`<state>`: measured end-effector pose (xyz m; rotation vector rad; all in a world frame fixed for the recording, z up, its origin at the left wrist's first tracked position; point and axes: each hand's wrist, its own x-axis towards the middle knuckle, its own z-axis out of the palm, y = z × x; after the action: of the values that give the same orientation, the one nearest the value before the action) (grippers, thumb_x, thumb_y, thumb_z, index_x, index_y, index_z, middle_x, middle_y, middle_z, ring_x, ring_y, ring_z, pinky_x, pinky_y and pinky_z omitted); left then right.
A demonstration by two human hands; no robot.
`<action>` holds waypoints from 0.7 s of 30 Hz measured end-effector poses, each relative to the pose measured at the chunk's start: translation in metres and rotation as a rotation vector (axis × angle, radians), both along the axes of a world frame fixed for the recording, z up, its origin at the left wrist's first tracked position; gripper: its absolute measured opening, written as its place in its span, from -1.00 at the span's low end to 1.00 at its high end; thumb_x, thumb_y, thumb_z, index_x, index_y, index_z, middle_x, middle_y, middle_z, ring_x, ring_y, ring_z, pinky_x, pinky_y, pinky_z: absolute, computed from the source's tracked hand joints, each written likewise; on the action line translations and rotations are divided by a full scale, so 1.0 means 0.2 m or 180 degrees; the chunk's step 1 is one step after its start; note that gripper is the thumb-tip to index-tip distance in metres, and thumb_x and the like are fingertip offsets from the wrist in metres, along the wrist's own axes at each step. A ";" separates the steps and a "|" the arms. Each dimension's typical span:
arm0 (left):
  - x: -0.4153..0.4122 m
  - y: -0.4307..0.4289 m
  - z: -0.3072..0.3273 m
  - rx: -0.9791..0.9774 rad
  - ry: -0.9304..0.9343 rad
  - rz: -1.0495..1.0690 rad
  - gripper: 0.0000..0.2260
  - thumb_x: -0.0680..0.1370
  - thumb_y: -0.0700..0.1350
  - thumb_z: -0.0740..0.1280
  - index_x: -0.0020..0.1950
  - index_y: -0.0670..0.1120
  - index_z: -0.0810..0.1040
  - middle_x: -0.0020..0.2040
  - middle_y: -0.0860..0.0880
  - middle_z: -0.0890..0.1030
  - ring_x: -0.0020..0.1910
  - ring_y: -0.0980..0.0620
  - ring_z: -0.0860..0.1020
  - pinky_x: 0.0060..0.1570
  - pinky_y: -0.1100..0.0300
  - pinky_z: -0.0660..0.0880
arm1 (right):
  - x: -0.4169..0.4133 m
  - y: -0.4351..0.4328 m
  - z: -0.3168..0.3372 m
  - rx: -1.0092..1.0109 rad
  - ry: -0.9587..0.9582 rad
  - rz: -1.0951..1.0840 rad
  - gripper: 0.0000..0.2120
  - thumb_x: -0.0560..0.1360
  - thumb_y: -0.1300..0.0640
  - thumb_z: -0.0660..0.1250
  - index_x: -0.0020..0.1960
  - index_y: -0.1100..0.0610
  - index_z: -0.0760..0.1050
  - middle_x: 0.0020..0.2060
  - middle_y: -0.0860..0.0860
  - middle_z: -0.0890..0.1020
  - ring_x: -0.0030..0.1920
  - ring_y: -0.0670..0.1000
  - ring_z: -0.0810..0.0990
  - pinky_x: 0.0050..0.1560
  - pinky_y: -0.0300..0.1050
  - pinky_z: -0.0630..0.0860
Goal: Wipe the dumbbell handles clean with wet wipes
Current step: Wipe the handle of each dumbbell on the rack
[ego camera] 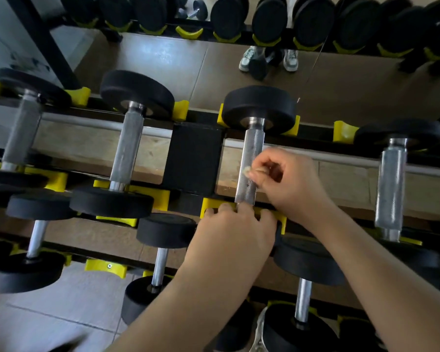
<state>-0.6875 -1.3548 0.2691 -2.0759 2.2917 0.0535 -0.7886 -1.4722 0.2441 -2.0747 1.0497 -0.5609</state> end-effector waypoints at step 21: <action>0.39 0.08 -0.14 -0.0323 0.2693 -0.0236 -0.58 0.39 -0.05 0.48 0.25 0.08 0.58 0.18 0.17 0.60 0.17 0.26 0.55 0.07 0.25 0.55 | 0.10 0.05 0.01 -0.0157 -0.0193 -0.0608 -0.92 0.50 0.16 0.36 -0.03 0.08 0.60 -0.18 -0.09 0.63 -0.16 -0.17 0.59 -0.13 -0.29 0.54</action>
<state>-0.6087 -1.3393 0.2414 -2.3016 2.8237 1.0101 -0.7696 -1.4619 0.2465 -1.9985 1.2173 -0.7471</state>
